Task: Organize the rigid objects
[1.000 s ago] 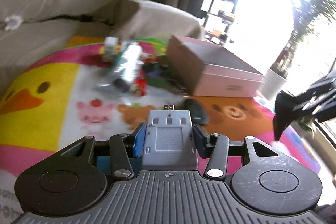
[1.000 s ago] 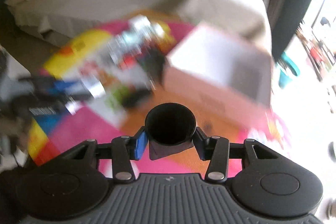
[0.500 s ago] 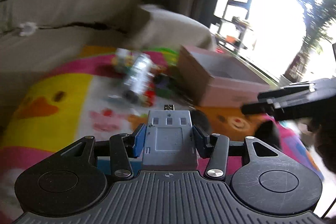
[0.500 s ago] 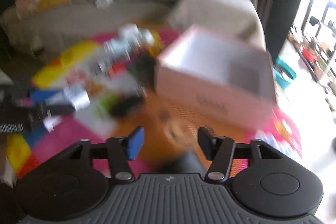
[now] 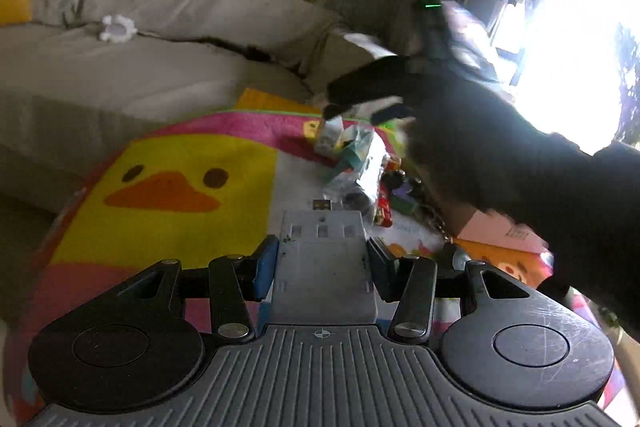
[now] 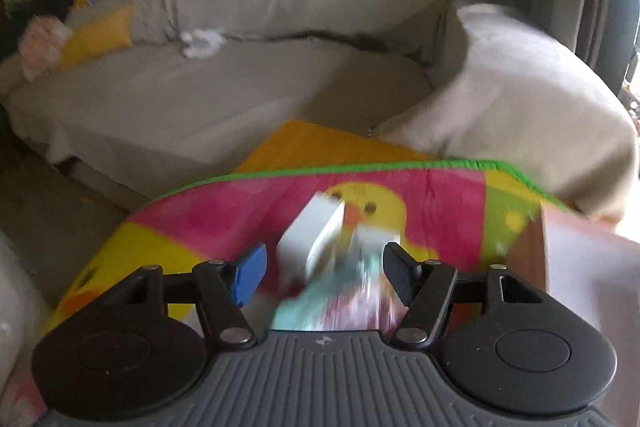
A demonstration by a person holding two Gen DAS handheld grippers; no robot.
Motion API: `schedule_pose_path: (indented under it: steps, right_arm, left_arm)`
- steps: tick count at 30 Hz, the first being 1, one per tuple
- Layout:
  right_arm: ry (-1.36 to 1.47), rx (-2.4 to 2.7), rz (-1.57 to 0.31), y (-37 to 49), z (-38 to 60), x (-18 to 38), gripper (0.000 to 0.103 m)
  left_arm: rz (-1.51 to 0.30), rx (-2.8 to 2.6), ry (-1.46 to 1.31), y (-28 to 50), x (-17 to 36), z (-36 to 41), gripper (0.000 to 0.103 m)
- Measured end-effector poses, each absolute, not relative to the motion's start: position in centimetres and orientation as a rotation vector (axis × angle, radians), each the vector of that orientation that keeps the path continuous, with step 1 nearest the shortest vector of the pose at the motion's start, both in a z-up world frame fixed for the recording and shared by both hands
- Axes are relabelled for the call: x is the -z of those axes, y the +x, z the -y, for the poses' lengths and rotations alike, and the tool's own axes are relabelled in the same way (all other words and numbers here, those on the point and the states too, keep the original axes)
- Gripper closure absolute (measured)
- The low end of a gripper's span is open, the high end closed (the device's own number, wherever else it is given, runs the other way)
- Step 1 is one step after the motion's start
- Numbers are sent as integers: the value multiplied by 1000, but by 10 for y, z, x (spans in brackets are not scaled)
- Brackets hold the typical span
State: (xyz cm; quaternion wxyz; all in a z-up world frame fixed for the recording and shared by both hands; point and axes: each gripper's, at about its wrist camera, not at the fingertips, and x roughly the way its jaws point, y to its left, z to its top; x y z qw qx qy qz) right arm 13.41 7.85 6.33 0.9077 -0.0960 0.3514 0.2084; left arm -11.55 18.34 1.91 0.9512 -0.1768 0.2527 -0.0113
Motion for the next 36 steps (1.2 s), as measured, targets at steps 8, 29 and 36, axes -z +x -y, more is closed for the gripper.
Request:
schedule_pose_path:
  steps: [8, 29, 36]
  right_arm:
    - [-251, -439, -958, 222, -101, -43, 61]
    - [-328, -693, -944, 20, 7, -60, 74]
    - [-188, -475, -963, 119, 1, -93, 61]
  left_arm:
    - [-506, 52, -407, -105, -6, -193, 50]
    - [-588, 106, -388, -99, 1, -168, 50]
    - [-545, 98, -403, -96, -8, -171, 50]
